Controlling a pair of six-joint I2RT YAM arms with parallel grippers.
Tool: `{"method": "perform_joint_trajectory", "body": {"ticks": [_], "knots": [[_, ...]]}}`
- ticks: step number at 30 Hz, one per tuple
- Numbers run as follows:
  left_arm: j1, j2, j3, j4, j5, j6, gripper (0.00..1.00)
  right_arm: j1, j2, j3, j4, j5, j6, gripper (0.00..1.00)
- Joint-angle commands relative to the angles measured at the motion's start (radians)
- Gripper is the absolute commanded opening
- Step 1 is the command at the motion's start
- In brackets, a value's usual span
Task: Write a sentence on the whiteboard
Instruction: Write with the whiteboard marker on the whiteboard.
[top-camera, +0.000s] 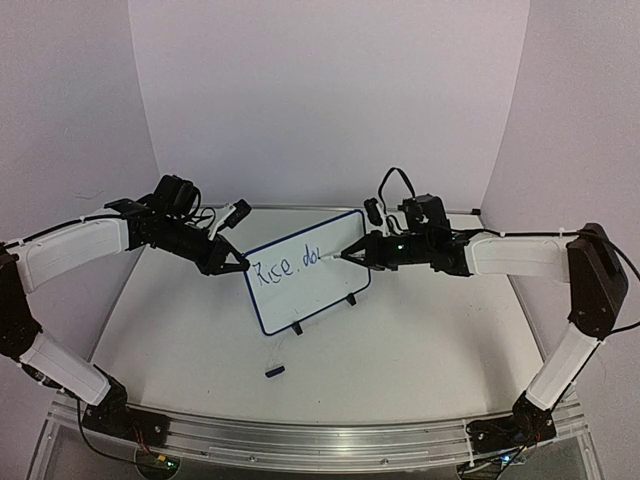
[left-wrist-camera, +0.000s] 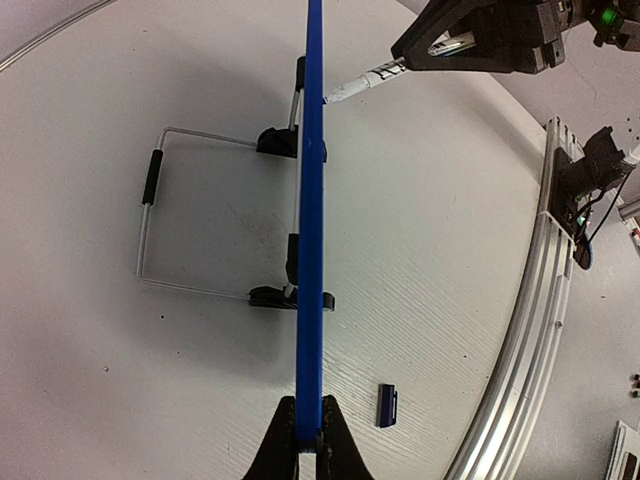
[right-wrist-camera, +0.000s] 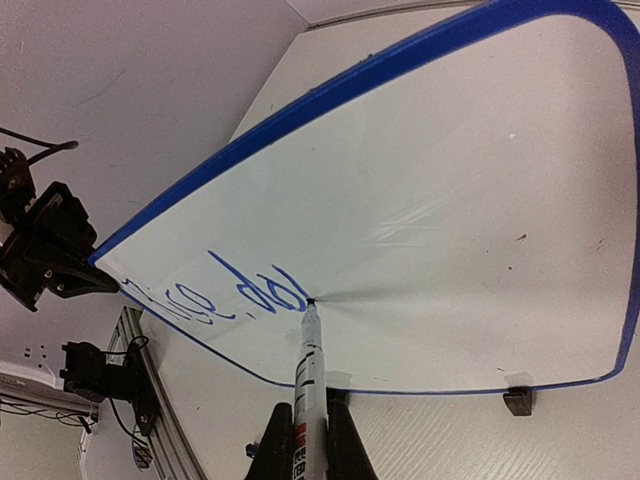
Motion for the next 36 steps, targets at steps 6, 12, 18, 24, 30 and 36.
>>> {"method": "perform_joint_trajectory", "body": {"ticks": [6,12,18,24,30,36], "knots": [[-0.011,0.015,0.013,-0.027,0.004,0.009,0.00,-0.005,-0.019,0.016,0.012,0.021,0.010,0.00],[-0.011,0.018,0.013,-0.027,0.006,0.009,0.00,-0.006,-0.038,0.040,0.013,0.027,0.007,0.00],[-0.011,0.018,0.013,-0.028,0.008,0.008,0.00,-0.006,-0.054,0.044,0.019,0.041,0.010,0.00],[-0.011,0.018,0.013,-0.028,0.009,0.007,0.00,-0.006,-0.079,0.043,0.024,0.050,0.010,0.00],[-0.011,0.019,0.014,-0.027,0.009,0.008,0.00,-0.005,-0.071,0.042,0.026,0.054,0.010,0.00],[-0.011,0.018,0.014,-0.027,0.008,0.007,0.00,-0.005,-0.060,0.037,0.027,0.065,0.010,0.00]]}}
